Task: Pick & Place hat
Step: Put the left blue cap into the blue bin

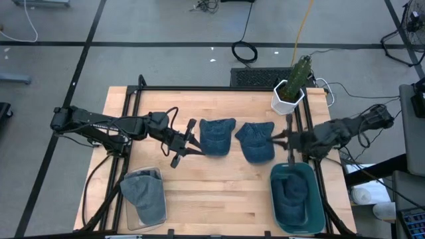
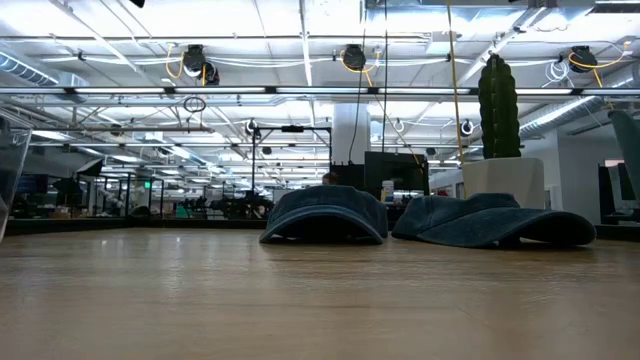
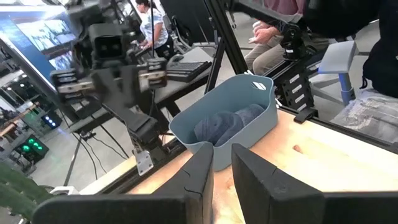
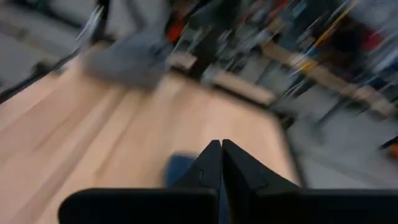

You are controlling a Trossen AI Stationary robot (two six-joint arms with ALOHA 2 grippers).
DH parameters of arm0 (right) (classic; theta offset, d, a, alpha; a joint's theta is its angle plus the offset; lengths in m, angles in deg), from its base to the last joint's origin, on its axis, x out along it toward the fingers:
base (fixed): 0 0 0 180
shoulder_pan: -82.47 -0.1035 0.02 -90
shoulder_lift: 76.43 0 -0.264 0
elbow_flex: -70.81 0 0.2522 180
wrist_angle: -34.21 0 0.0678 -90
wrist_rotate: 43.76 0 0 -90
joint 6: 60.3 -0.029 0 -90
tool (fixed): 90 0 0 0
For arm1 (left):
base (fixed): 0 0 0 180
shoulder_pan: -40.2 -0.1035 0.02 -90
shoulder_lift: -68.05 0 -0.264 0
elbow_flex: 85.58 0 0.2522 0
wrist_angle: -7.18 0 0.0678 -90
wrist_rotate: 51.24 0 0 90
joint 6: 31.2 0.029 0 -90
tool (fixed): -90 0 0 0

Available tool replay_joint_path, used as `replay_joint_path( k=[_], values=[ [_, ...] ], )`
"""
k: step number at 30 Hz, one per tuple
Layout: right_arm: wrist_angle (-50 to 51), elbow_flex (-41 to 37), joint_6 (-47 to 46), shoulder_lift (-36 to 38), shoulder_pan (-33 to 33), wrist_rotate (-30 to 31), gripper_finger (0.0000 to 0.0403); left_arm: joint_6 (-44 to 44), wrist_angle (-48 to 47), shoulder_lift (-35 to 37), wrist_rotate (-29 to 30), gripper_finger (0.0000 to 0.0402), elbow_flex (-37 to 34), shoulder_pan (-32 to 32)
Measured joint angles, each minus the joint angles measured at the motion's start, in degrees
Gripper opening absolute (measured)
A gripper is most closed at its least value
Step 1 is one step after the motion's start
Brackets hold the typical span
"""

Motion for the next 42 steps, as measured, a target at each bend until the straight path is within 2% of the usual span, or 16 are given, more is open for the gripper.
replay_joint_path(
  k=[4,9,13,17,20,23,25,31,33,37,39,42],
  values=[
    [-15.62,-7.86,6.26,5.96,4.27,-0.19,0.0001,0.05,2.71,-0.02,-0.03,0.0067,0.00,-0.01],
    [-32.03,-17.27,8.15,8.01,10.61,-0.24,0.0010,-1.04,6.80,0.00,-0.06,0.0067,0.00,0.01],
    [-34.01,-19.54,6.98,7.02,16.13,-0.40,0.0030,-6.77,6.03,-0.02,-0.06,0.0067,0.00,0.01],
    [-35.91,-19.07,7.12,5.96,22.24,-0.95,0.0053,-7.52,5.92,0.00,-0.06,0.0067,0.00,0.01],
    [-37.64,-17.41,4.93,4.16,28.73,-6.80,0.0062,-7.30,6.06,-0.02,1.06,0.0067,0.00,0.01],
    [-38.27,-16.81,-0.63,0.88,35.73,-18.11,0.0062,-7.53,7.42,-0.02,5.65,0.0067,0.00,0.00],
    [-39.60,-16.81,-2.64,-2.14,39.35,-22.71,0.0059,-7.52,7.44,-0.02,9.77,0.0067,0.00,-0.01],
    [-43.15,-16.72,-7.40,-7.32,44.11,-22.82,0.0055,-8.75,6.91,-0.02,26.58,0.0067,0.26,-0.85],
    [-43.16,-16.75,-8.47,-8.40,44.30,-22.84,0.0056,-13.09,1.61,0.00,30.23,0.0067,1.84,-2.73],
    [-43.83,-16.74,-8.98,-8.65,44.30,-22.98,0.0059,-20.57,-19.67,-1.97,30.72,0.0075,8.22,-7.40],
    [-43.24,-16.76,-8.97,-8.73,44.28,-23.23,0.0059,-23.48,-26.56,-3.91,29.78,0.0092,11.31,-9.50],
    [-43.10,-16.76,-8.90,-8.69,44.29,-25.54,0.0059,-25.39,-32.45,-7.30,25.33,0.0136,16.16,-12.36]
  ],
)
